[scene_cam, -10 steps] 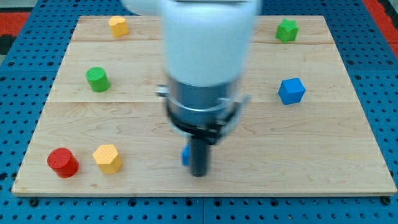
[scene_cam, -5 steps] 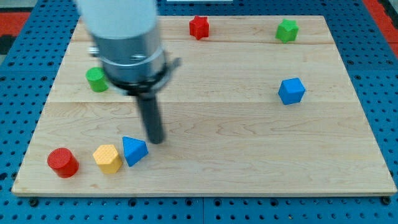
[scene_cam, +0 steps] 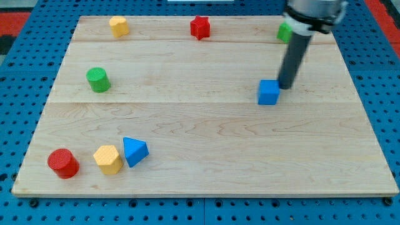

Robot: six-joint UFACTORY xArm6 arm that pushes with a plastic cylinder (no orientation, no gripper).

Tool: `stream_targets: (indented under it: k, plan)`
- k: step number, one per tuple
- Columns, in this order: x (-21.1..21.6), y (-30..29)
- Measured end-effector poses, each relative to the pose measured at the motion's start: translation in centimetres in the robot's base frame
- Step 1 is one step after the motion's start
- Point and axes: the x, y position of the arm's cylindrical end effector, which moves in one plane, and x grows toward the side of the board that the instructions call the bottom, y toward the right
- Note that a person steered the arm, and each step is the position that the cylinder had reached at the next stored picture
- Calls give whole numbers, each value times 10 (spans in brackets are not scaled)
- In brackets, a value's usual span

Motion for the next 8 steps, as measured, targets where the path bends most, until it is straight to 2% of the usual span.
stream_targets:
  k: [1, 2, 3, 5, 6, 7, 8]
  plan:
    - [7, -66]
    - [4, 20]
    - [41, 2]
    - [44, -198]
    - [26, -220]
    - [43, -270]
    - [67, -281]
